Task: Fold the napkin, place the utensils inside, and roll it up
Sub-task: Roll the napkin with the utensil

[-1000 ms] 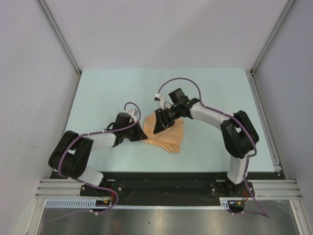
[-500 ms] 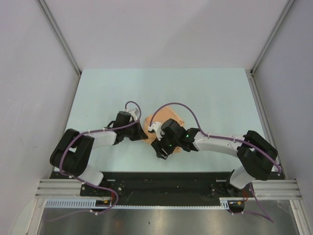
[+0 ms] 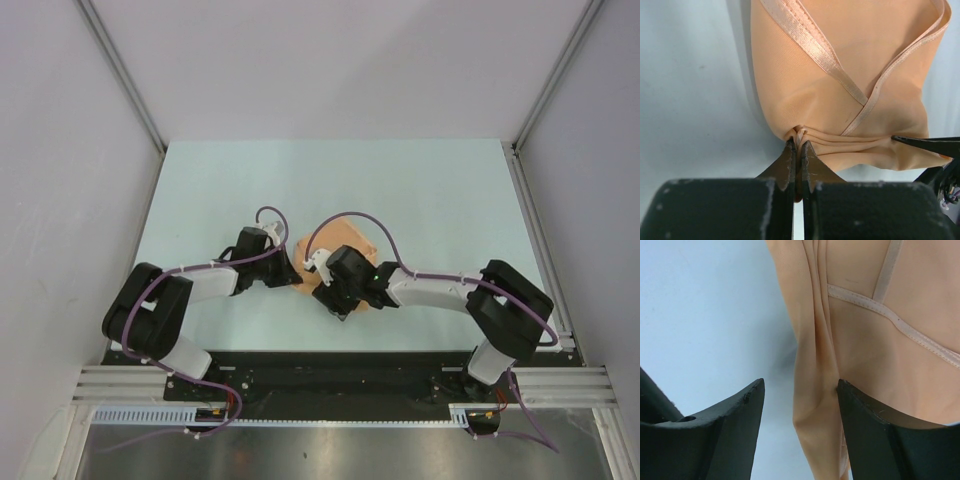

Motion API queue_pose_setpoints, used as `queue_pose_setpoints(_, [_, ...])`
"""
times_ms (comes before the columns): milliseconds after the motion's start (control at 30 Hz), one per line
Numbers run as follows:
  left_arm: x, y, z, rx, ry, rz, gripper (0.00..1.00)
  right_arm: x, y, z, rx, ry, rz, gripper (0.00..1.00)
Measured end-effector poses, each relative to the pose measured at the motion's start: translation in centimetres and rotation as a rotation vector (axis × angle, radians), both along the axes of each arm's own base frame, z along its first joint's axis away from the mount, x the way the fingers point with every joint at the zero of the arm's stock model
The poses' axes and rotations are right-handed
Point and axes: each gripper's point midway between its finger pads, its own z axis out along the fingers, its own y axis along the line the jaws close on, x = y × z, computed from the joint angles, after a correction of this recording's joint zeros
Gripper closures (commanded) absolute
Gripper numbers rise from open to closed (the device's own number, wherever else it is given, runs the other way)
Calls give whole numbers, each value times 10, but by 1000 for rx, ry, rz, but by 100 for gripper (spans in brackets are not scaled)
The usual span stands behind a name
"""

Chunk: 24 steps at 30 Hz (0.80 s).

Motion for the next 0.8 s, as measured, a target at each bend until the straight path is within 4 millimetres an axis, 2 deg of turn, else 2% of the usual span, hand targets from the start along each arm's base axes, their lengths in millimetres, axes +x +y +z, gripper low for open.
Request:
queue_pose_setpoints(200, [0, 0, 0, 0, -1, -2, 100, 9, -6, -13, -25, 8, -23, 38])
queue_pose_setpoints(300, [0, 0, 0, -2, -2, -5, 100, 16, -10, -17, -31, 16, -44, 48])
queue_pose_setpoints(333, [0, 0, 0, -2, -2, -5, 100, 18, -10, -18, -33, 19, -50, 57])
queue_pose_setpoints(400, [0, 0, 1, -4, -1, -7, 100, 21, -11, -18, -40, 22, -59, 66])
queue_pose_setpoints(433, [0, 0, 1, -6, -1, -8, 100, 23, -11, -18, -44, 24, -65, 74])
queue_pose_setpoints(567, [0, 0, 1, -6, 3, -8, 98, 27, -9, -19, -31, 62, -81, 89])
queue_pose_setpoints(633, [1, 1, 2, -5, 5, -4, 91, 26, -7, -18, -13, 93, -75, 94])
queue_pose_setpoints(667, [1, 2, 2, -5, 6, -1, 78, 25, -6, -18, -5, 107, -73, 95])
queue_pose_setpoints(733, [3, 4, 4, -5, 4, 7, 68, 23, -3, -18, 28, 158, -66, 98])
queue_pose_setpoints(767, [4, 5, 6, -5, 1, 11, 52, 22, -2, -18, 45, 189, -65, 98])
queue_pose_setpoints(800, [6, 7, 8, -6, -3, 21, 44, 22, -1, -18, 65, 220, -62, 99])
